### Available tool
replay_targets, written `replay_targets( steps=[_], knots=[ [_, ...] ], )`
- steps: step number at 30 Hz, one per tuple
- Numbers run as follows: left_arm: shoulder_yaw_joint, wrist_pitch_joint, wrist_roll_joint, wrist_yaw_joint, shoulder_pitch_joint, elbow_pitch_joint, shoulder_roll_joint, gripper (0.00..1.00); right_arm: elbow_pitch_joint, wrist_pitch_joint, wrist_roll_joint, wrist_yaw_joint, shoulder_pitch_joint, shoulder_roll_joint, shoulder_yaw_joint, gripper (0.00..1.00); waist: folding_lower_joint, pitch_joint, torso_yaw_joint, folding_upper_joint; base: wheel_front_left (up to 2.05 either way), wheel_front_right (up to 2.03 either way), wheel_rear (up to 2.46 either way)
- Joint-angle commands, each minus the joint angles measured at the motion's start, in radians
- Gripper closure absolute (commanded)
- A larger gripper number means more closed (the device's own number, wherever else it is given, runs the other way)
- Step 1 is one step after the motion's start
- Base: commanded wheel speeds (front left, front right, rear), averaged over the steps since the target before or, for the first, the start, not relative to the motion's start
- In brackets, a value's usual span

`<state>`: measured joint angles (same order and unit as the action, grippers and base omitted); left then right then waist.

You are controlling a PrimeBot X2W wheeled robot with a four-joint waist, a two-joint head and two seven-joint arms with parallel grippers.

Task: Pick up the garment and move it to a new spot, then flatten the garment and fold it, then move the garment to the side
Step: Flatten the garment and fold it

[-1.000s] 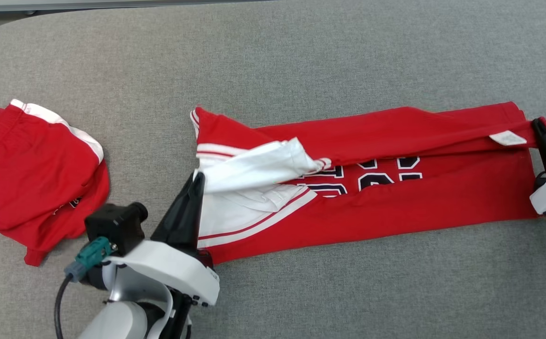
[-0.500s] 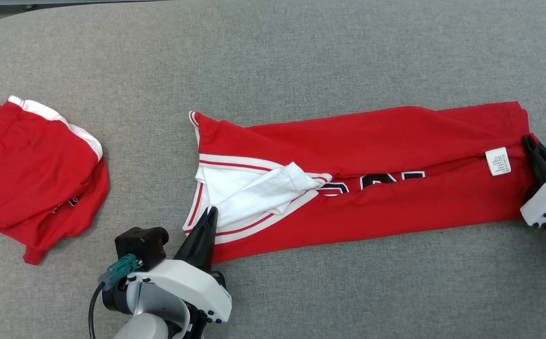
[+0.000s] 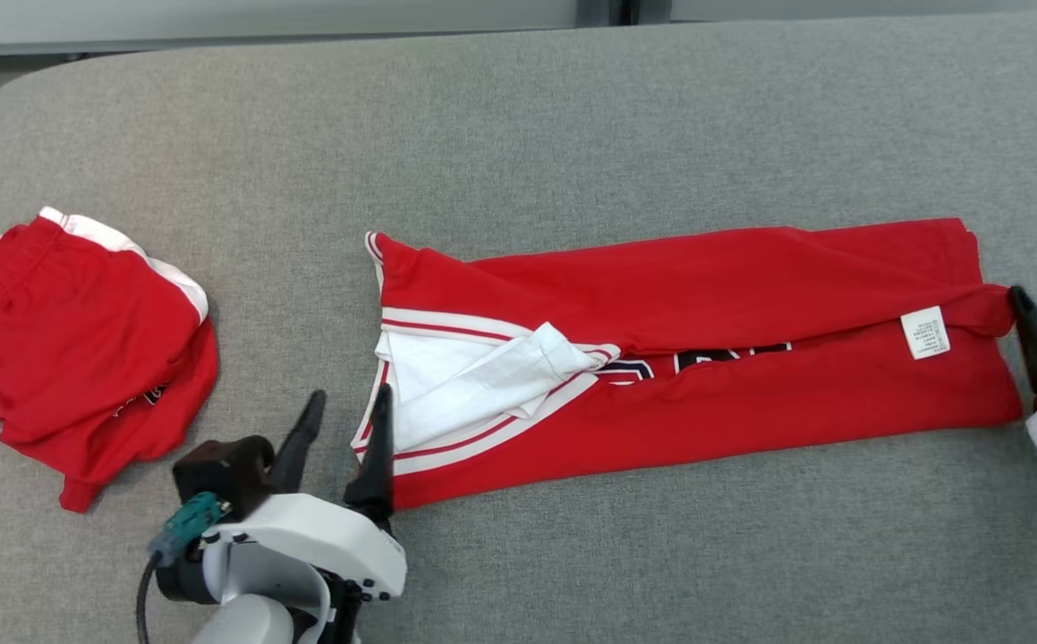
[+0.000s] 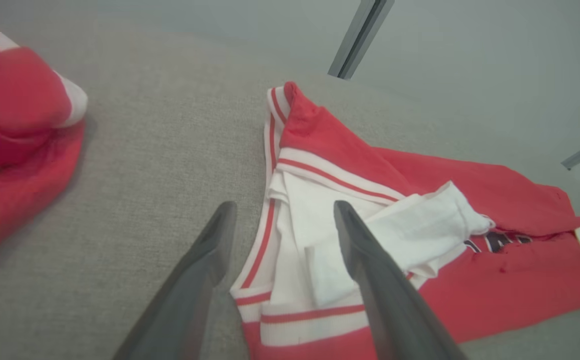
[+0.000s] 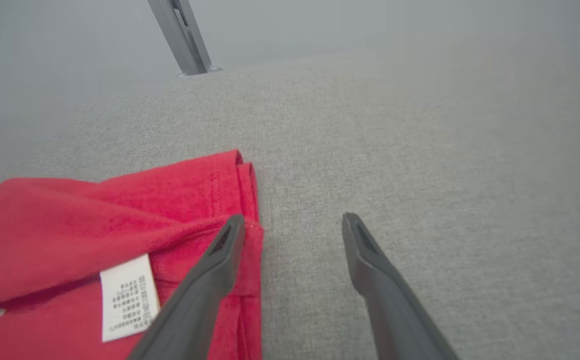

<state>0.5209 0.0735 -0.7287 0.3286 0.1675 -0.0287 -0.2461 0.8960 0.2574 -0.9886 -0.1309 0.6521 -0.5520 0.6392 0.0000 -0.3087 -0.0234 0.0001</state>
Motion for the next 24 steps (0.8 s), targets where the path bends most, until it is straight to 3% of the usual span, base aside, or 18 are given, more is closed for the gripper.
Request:
replay_targets(
  steps=[1, 6, 7, 13, 18, 24],
  knots=[
    [-0.018, 0.026, 0.013, 0.013, -0.016, 0.003, -0.010, 0.00, -0.018, 0.010, 0.038, 0.000, 0.002, -0.017, -0.041, 0.00, 0.0000, 0.019, 0.007, -0.0001, 0.00, 0.00, 0.00],
    [-0.075, 0.127, 0.018, 0.029, -0.030, 0.023, 0.000, 0.00, -0.125, 0.009, 0.209, 0.000, -0.059, 0.022, -0.235, 0.00, 0.0000, 0.064, 0.025, -0.0001, 0.00, 0.00, 0.00],
    [-0.075, 0.127, 0.018, 0.029, -0.030, 0.023, 0.000, 0.00, -0.125, 0.009, 0.209, 0.000, -0.059, 0.022, -0.235, 0.00, 0.0000, 0.064, 0.025, -0.0001, 0.00, 0.00, 0.00],
    [-0.115, 0.179, 0.068, 0.041, -0.047, 0.027, 0.003, 0.00, -0.324, 0.009, 0.429, 0.000, -0.188, 0.161, -0.433, 0.00, 0.0000, 0.120, 0.040, -0.0001, 0.00, 0.00, 0.00],
    [-0.145, 0.191, 0.154, 0.043, -0.081, 0.034, 0.026, 0.00, -0.518, 0.009, 0.544, 0.000, -0.322, 0.274, -0.435, 0.00, 0.0000, 0.171, 0.045, -0.0001, 0.00, 0.00, 0.00],
    [-0.207, 0.192, 0.279, -0.016, -0.137, 0.071, 0.091, 0.00, -0.650, 0.009, 0.617, 0.000, -0.425, 0.340, -0.431, 0.00, 0.0000, 0.209, 0.038, -0.0001, 0.00, 0.00, 0.00]
  ],
)
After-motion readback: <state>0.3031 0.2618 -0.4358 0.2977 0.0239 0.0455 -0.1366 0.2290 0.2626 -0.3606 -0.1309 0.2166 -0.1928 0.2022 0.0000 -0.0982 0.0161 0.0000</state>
